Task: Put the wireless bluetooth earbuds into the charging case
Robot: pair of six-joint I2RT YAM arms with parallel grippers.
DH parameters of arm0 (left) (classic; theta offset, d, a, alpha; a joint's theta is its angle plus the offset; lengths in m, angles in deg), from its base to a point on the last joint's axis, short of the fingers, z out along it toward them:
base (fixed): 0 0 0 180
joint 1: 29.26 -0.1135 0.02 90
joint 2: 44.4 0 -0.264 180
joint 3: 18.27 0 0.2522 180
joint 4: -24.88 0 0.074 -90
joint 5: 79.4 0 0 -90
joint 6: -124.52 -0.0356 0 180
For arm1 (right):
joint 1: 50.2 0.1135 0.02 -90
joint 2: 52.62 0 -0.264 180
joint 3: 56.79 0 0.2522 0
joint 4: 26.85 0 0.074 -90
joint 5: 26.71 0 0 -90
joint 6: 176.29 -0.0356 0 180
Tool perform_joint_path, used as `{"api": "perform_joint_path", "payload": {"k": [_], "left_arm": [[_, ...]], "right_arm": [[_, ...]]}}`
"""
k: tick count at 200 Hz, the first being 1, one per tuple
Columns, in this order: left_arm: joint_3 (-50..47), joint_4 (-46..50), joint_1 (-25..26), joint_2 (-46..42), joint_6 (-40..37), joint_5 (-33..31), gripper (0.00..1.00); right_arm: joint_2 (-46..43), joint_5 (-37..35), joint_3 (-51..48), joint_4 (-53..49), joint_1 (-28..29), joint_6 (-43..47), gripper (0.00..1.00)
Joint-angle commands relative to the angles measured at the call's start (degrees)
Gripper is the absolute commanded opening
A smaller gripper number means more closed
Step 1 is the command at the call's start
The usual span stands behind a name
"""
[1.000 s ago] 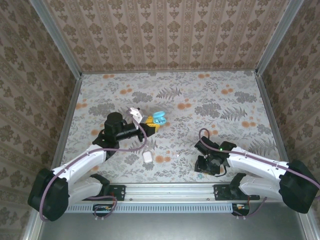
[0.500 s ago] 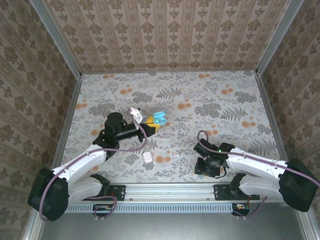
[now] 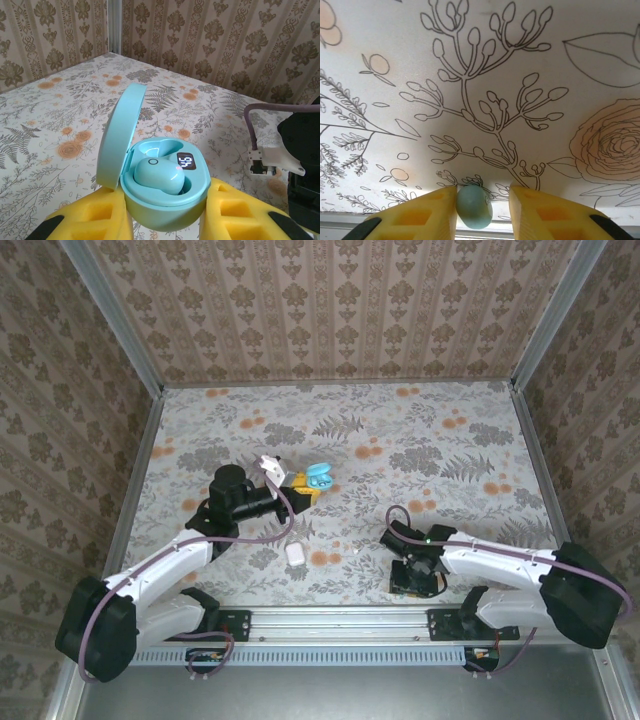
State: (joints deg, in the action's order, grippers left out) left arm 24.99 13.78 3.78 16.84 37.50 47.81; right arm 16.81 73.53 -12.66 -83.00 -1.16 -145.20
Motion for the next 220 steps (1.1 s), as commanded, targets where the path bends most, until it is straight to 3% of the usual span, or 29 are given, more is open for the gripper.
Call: {"api": "perform_joint_path", "payload": {"k": [1, 50, 117, 176, 220], "left_arm": [[1.09, -0.90, 0.36, -1.66, -0.21, -0.03, 0.24], [1.16, -0.63, 0.34, -1.82, -0.57, -0.03, 0.24], [1.00, -0.46, 0.28, -1.92, -0.71, -0.03, 0.24], [0.49, 0.06, 0.19, -2.08, -1.49, -0.10, 0.24], [1.00, 1.32, -0.32, -2.30, -2.61, -2.12, 0.24]], "right_arm": [[1.91, -0.31, 0.30, 2.14, 0.63, -0.23, 0.31], [1.44, -1.16, 2.03, 1.54, 1.08, 0.15, 0.19], [0.85, -4.64, 5.79, -1.12, 0.86, 2.32, 0.17], [8.42, -10.75, 20.19, -13.11, -3.67, 15.69, 0.17], [17.35, -13.13, 29.78, -16.32, -12.17, 27.35, 0.17]]}}
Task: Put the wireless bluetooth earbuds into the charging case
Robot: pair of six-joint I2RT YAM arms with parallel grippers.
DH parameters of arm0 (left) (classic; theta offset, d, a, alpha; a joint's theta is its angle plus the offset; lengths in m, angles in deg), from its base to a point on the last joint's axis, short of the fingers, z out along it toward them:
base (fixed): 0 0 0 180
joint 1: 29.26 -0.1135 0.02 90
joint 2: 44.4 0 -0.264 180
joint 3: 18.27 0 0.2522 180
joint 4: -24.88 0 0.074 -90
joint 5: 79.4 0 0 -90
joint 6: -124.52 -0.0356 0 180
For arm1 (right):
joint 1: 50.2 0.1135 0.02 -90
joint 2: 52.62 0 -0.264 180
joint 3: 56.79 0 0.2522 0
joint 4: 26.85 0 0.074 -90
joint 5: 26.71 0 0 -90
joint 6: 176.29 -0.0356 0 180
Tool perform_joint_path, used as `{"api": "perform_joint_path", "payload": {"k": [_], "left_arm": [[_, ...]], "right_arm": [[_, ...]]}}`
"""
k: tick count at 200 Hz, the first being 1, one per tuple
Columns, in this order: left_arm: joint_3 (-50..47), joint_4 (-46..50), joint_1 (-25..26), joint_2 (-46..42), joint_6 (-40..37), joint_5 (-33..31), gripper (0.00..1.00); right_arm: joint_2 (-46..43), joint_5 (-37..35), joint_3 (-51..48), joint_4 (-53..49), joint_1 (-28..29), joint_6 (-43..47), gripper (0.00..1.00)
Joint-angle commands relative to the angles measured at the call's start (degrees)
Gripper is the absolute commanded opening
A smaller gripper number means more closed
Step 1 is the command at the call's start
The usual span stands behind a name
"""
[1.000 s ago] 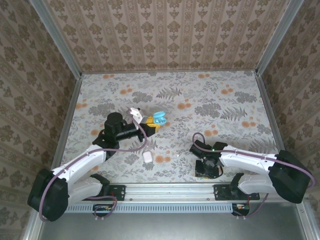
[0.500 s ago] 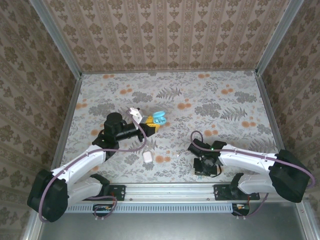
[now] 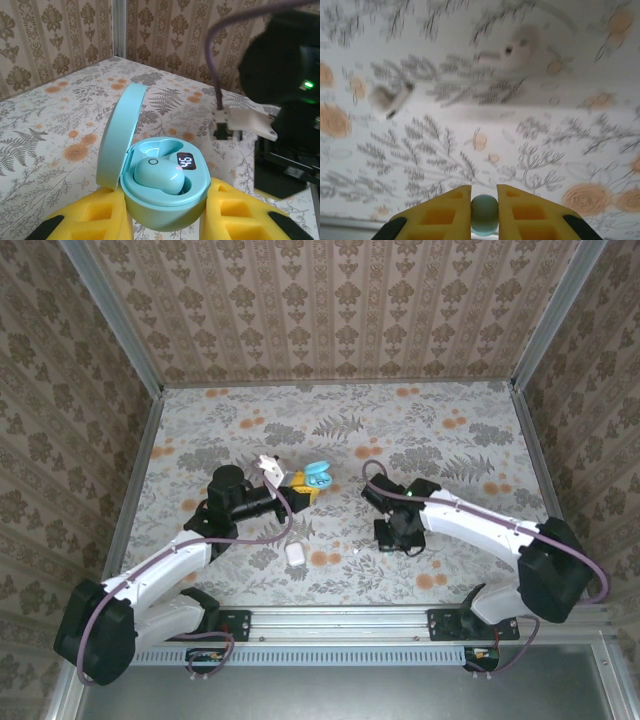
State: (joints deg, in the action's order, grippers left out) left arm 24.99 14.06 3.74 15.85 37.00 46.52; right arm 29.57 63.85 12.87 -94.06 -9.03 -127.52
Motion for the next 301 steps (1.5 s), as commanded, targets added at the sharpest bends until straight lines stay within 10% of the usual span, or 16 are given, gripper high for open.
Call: {"api": "perform_joint_path", "payload": {"k": [1, 98, 152, 301], "left_arm": [[1.00, 1.12, -0.29, -1.34, -2.12, -0.84, 0.24], [1.35, 4.00, -2.49, -1.11, -4.16, -0.44, 0.24], [-2.08, -12.30, -2.34, 6.28, 2.43, 3.02, 0.24], [1.44, -13.75, -0.91, 12.41, 2.69, 3.85, 0.24]], "right_arm": [[4.83, -3.45, 4.41, -5.26, -4.59, 9.89, 0.17], [32.84, 0.29, 30.25, -4.43, -16.21, 25.11, 0.17], [44.54, 3.83, 41.35, -9.16, -16.21, 29.13, 0.20], [32.02, 11.04, 28.07, 6.13, -18.37, 14.59, 0.39]]}}
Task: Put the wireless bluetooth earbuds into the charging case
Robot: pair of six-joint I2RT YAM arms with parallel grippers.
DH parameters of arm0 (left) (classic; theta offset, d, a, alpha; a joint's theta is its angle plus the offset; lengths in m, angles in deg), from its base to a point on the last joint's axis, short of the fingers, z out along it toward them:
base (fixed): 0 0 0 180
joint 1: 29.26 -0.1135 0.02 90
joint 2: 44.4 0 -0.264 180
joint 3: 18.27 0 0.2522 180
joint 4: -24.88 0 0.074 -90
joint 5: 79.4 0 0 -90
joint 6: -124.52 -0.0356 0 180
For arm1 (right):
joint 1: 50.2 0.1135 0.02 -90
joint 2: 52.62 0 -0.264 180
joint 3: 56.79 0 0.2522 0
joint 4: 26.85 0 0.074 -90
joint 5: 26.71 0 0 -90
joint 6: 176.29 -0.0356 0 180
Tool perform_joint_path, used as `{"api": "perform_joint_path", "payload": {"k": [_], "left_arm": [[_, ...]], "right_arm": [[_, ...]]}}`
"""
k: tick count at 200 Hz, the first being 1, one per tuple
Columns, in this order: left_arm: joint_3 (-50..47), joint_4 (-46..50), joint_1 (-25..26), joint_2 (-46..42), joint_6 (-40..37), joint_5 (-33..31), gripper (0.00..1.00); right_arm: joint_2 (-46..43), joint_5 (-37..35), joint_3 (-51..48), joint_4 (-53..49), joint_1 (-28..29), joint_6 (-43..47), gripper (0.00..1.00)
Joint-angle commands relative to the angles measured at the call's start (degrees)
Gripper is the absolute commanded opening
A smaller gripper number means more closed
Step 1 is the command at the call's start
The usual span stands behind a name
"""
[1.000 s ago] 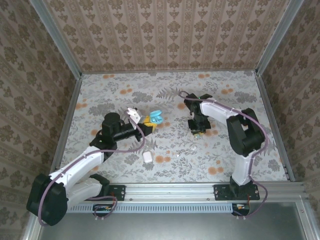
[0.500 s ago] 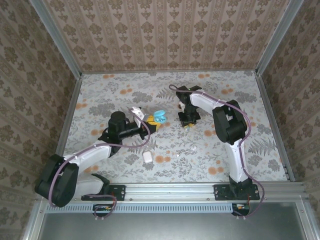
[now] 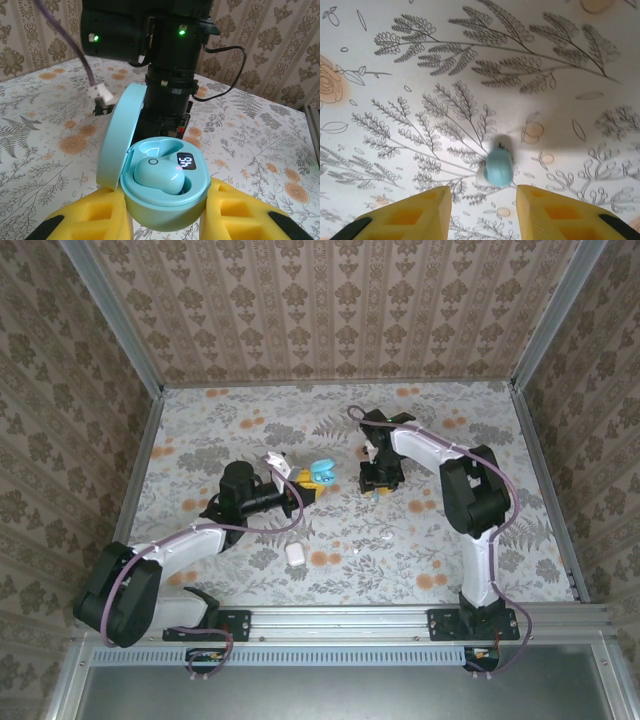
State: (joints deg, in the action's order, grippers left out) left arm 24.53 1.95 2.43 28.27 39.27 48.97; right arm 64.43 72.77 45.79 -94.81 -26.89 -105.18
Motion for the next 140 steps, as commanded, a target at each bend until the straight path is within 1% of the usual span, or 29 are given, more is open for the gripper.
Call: {"api": "perform_joint_path", "payload": {"k": [1, 28, 64, 140], "left_arm": [[1.90, -1.64, 0.40, -0.03, 0.38, 1.47, 0.24], [2.08, -1.16, 0.40, -0.15, 0.10, 1.61, 0.24], [2.34, 0.10, 0.48, -0.58, -0.49, 1.72, 0.24], [2.25, 1.17, 0.49, -1.01, -1.02, 1.48, 0.24]], "right_arm": [[-2.95, 2.13, -5.08, 7.15, -0.53, -8.00, 0.39], [-5.06, 1.61, -11.08, 14.04, -0.45, -12.99, 0.38], [-6.38, -0.42, -13.30, 17.53, -0.37, -14.60, 0.38], [-5.15, -1.12, -12.45, 17.67, -0.33, -14.04, 0.37]]}}
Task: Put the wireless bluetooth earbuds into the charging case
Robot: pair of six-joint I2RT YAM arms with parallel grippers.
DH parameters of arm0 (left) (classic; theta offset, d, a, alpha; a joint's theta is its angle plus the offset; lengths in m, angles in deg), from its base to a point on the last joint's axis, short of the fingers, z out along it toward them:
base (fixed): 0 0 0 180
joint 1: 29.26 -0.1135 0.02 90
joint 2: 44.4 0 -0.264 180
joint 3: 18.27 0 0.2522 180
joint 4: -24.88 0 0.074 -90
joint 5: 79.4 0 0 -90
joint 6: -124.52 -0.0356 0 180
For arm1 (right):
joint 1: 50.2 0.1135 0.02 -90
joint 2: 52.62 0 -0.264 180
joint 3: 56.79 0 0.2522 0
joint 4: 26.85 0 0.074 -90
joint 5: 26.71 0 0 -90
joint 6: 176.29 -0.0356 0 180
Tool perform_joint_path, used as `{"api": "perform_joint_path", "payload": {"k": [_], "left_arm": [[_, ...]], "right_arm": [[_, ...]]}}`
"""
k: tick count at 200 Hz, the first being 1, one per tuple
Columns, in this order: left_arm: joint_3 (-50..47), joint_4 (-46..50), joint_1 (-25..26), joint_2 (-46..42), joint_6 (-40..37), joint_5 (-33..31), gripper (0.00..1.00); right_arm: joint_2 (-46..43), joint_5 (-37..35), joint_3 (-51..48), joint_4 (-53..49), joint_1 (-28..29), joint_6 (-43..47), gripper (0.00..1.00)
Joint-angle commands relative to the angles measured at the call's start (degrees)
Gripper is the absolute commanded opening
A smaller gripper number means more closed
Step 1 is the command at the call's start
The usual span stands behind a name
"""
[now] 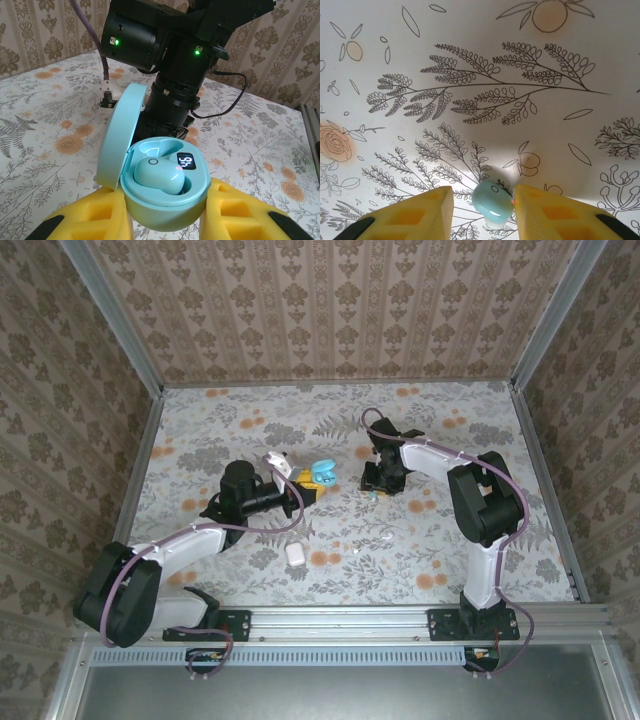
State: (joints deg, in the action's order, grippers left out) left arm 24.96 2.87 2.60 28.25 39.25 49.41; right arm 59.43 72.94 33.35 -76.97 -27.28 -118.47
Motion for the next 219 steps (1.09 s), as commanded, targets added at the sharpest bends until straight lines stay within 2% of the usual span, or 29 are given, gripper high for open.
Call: {"api": "perform_joint_path", "payload": {"k": [1, 67, 129, 219], "left_arm": [[1.81, 0.25, 0.31, -1.00, -1.02, 1.07, 0.24], [2.18, 0.87, 0.31, -0.48, -1.31, 1.10, 0.24], [2.56, 1.32, 0.31, -0.38, -1.42, 1.32, 0.24], [3.13, 2.02, 0.40, -0.57, -1.57, 1.36, 0.24]], "right_arm": [[-0.16, -1.30, -0.05, -0.18, 0.04, -0.76, 0.37], [0.89, -1.63, 0.08, -2.09, 0.46, 2.34, 0.35], [-1.19, -6.55, 1.22, -5.60, 0.64, 7.61, 0.37], [-0.41, -4.12, 2.71, -5.43, 1.06, 10.73, 0.37]]}}
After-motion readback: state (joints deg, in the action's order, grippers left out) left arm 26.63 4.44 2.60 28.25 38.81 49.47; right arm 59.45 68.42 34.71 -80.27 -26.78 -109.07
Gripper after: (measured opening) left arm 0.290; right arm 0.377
